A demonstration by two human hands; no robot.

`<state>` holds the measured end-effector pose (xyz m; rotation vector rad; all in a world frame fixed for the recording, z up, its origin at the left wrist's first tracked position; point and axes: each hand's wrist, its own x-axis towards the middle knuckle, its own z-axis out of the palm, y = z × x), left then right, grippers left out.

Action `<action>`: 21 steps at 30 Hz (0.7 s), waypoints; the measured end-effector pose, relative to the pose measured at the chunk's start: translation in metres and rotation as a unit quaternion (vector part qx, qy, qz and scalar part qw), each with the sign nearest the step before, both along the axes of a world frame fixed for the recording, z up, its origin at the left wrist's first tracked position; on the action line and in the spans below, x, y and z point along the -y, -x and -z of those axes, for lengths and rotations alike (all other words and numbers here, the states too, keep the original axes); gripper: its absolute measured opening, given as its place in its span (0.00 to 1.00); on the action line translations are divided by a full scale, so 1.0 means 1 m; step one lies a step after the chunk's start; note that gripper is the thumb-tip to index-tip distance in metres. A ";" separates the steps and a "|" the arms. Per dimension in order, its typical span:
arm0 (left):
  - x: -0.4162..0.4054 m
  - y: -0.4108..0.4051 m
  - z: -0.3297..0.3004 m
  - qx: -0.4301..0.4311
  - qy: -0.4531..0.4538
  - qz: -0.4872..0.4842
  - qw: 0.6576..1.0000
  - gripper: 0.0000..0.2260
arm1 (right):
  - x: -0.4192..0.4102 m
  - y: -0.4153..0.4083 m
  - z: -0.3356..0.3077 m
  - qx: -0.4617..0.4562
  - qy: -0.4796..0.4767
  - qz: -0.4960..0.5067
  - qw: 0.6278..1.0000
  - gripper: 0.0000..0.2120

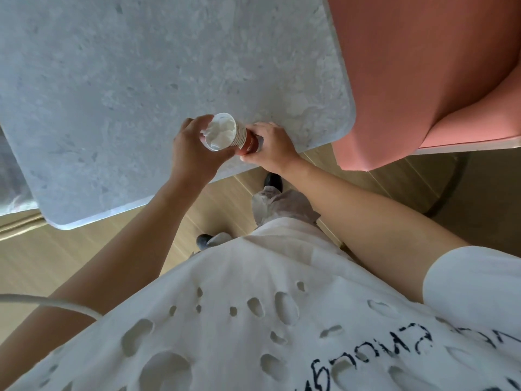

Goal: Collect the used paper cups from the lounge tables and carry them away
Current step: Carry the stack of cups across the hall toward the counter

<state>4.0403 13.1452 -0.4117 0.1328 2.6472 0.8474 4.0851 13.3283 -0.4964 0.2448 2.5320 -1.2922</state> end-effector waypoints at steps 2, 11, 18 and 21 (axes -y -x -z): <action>0.007 -0.008 -0.002 -0.008 -0.005 0.002 1.000 0.36 | 0.003 -0.002 -0.004 -0.009 -0.004 -0.006 1.000 0.28; 0.050 -0.037 -0.031 -0.058 -0.064 -0.044 0.995 0.36 | 0.048 -0.015 -0.033 -0.070 0.014 0.015 0.997 0.30; 0.103 -0.080 -0.067 -0.145 -0.118 -0.110 0.976 0.34 | 0.096 -0.023 -0.080 -0.112 0.028 -0.028 0.993 0.33; 0.126 -0.101 -0.085 -0.187 -0.138 -0.133 0.963 0.33 | 0.118 -0.034 -0.101 -0.130 0.035 -0.039 0.990 0.32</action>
